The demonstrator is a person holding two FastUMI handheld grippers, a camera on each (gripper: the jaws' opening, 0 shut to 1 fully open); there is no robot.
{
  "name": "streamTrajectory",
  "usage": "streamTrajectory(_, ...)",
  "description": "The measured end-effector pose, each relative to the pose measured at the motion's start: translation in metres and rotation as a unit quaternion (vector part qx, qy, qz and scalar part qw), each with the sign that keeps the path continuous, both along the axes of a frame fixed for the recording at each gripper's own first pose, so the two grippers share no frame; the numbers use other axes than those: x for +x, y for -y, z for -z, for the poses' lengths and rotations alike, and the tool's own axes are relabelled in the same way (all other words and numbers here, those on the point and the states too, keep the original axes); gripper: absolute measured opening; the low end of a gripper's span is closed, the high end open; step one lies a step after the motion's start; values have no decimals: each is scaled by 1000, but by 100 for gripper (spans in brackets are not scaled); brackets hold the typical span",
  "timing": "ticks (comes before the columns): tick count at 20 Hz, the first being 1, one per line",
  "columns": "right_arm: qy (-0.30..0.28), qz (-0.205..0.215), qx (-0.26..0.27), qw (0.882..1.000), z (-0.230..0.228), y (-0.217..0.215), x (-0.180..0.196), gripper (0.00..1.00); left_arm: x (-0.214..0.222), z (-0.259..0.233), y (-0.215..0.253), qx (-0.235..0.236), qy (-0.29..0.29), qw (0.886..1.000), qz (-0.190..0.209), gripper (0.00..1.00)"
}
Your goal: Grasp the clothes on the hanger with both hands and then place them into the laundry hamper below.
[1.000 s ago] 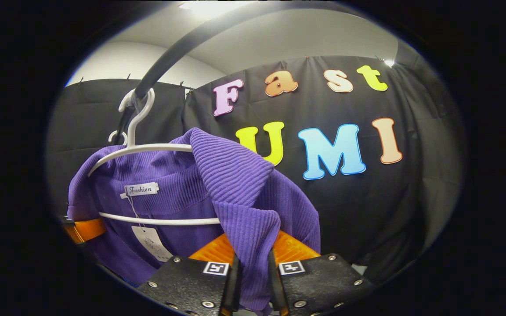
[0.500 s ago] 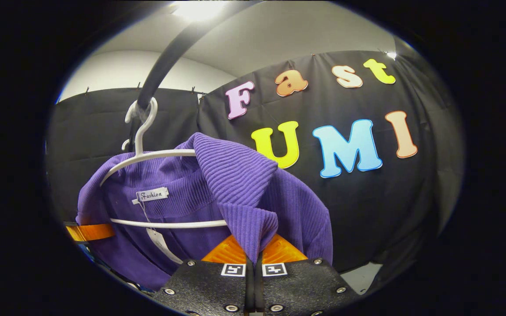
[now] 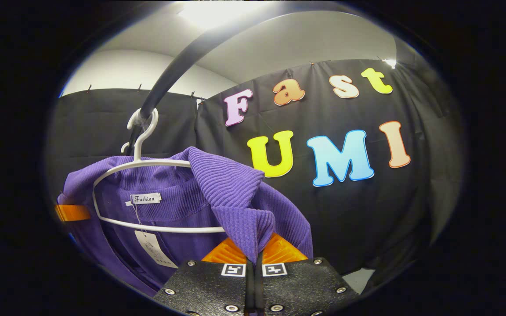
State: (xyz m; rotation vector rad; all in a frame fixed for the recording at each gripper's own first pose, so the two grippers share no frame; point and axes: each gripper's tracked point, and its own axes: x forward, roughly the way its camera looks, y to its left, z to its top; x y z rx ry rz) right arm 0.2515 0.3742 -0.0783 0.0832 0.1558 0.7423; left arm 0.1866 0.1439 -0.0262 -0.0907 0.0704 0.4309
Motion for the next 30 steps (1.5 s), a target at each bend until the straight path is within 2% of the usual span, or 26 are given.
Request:
streamTrajectory(5,1,2,14,1000,-5,2,-6,0,-13,-29,-13,38,10,999,-23,5)
streamTrajectory(6,0,4,19,1000,-6,3,-6,0,-14,-34,-17,44,7,999,-29,0)
streamTrajectory(7,-5,6,27,1000,-6,3,-6,0,-16,-37,-20,48,5,998,-37,6)
streamTrajectory(9,-13,9,37,999,-6,3,-8,0,-18,-46,-29,50,9,998,-47,6)
streamTrajectory(12,-5,11,23,1000,-3,4,-10,0,-19,-58,-46,47,22,997,-59,6)
streamTrajectory(15,-3,25,17,1000,-7,-2,-19,0,-17,-61,-66,27,34,998,-56,6)
streamTrajectory(16,-2,33,19,999,-10,-2,-24,0,-20,-63,-74,17,34,998,-51,1)
streamTrajectory(17,-2,40,19,999,-12,-2,-33,0,-22,-61,-84,7,34,998,-45,6)
streamTrajectory(18,-3,46,16,999,-14,-1,-40,0,-24,-61,-92,-1,37,999,-36,1)
streamTrajectory(19,-4,52,13,999,-15,-2,-44,0,-27,-60,-101,-6,39,999,-26,1)
streamTrajectory(22,-6,83,11,997,-21,1,-44,0,-20,-59,-112,12,30,999,7,1)
streamTrajectory(23,-5,94,9,996,-24,2,-46,0,-14,-60,-114,19,28,999,18,6)
streamTrajectory(25,-1,118,7,993,-29,6,-49,0,-13,-59,-121,25,26,999,41,6)
streamTrajectory(26,2,130,8,991,-32,9,-50,0,-13,-58,-126,22,26,998,50,1)
streamTrajectory(30,20,165,-1,986,-45,14,-60,0,-12,-48,-144,-17,32,996,86,1)
